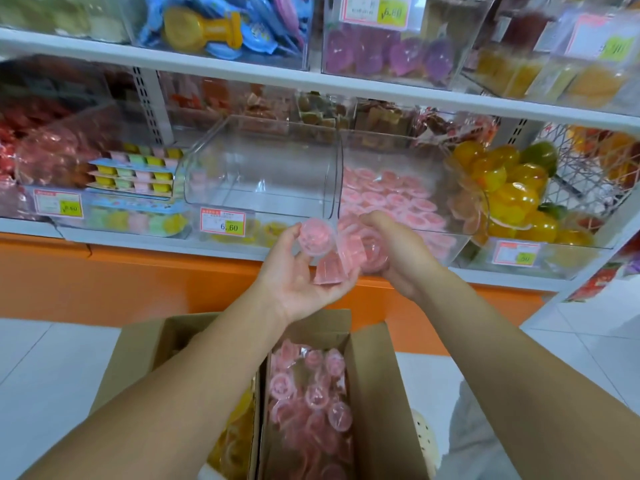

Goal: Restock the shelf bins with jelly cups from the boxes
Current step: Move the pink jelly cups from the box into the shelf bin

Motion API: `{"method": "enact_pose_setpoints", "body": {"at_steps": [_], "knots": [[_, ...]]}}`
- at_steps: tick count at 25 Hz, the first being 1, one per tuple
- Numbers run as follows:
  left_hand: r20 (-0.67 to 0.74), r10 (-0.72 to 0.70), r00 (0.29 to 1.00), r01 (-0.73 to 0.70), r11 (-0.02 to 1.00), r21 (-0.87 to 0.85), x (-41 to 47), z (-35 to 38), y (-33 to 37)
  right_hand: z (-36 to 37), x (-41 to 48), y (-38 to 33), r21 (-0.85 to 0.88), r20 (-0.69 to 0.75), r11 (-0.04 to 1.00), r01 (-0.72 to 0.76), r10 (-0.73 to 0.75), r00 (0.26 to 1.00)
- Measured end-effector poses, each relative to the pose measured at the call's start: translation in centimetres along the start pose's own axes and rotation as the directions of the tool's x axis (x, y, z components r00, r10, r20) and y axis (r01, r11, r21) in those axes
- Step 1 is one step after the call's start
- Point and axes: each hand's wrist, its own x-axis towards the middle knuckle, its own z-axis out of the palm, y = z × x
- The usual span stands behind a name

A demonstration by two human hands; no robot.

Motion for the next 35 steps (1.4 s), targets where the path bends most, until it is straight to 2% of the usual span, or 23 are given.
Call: {"method": "enact_pose_setpoints", "body": {"at_steps": [3, 5, 9, 11, 14, 17, 21, 25, 29, 30, 31, 32, 33, 34, 35], "knots": [[0.017, 0.007, 1.0, -0.006, 1.0, -0.026, 0.3, -0.1, 0.6, -0.7, 0.8, -0.3, 0.008, 0.093, 0.996, 0.089, -0.089, 0.992], [0.046, -0.011, 0.999, 0.012, 0.999, -0.041, 0.5, -0.1, 1.0, -1.1, 1.6, -0.1, -0.034, 0.073, 0.991, 0.132, -0.13, 0.989], [0.066, -0.009, 0.998, 0.015, 0.996, -0.088, 0.7, 0.2, 1.2, -3.3, 3.9, -0.4, -0.157, -0.143, 0.976, 0.149, -0.171, 0.975], [0.074, -0.002, 0.997, 0.009, 0.996, -0.091, 0.7, 0.3, 1.4, -5.7, 4.4, -1.6, -0.258, -0.322, 0.958, 0.129, -0.211, 0.923], [0.072, 0.003, 0.997, 0.003, 0.997, -0.079, 0.7, 0.3, 1.5, -10.7, 4.5, -2.4, -0.489, -0.514, 0.872, 0.011, -0.299, 0.804], [0.052, 0.007, 0.999, -0.004, 0.998, -0.068, 0.8, 0.2, 1.3, -13.5, 4.7, -1.5, -0.66, -0.561, 0.723, -0.204, -0.294, 0.774], [0.036, -0.002, 0.999, 0.004, 0.998, -0.055, 1.0, 0.3, 1.0, -13.6, 5.7, -0.9, -0.72, -0.595, 0.603, -0.343, -0.281, 0.753], [0.044, -0.014, 0.999, 0.016, 0.998, -0.053, 0.9, 0.3, 0.7, -13.6, 6.0, -0.8, -0.684, -0.675, 0.551, -0.477, -0.232, 0.7], [0.032, -0.011, 0.999, 0.012, 0.999, -0.048, 0.6, 0.2, 0.7, -13.4, 5.3, -2.0, -0.729, -0.646, 0.489, -0.479, -0.261, 0.717], [0.03, -0.01, 1.0, 0.011, 0.999, -0.049, 0.6, 0.2, 0.8, -13.1, 5.0, -2.6, -0.739, -0.622, 0.52, -0.429, -0.282, 0.73], [0.029, -0.01, 1.0, 0.011, 0.999, -0.051, 0.6, 0.2, 0.8, -12.8, 4.7, -3.2, -0.711, -0.602, 0.616, -0.34, -0.283, 0.747], [0.032, -0.011, 0.999, 0.013, 0.999, -0.053, 0.6, 0.3, 0.9, -12.5, 4.5, -3.7, -0.592, -0.593, 0.775, -0.221, -0.233, 0.771], [0.034, -0.014, 0.999, 0.016, 0.998, -0.055, 0.6, 0.3, 0.9, -12.0, 4.3, -4.2, -0.345, -0.559, 0.933, -0.103, -0.117, 0.821], [0.038, -0.016, 0.999, 0.018, 0.998, -0.057, 0.6, 0.4, 0.9, -11.6, 4.4, -4.4, -0.058, -0.468, 0.998, -0.031, 0.0, 0.884], [0.041, -0.017, 0.999, 0.019, 0.998, -0.058, 0.7, 0.4, 1.0, -11.3, 4.8, -4.4, 0.141, -0.361, 0.99, -0.013, 0.064, 0.93]]}}
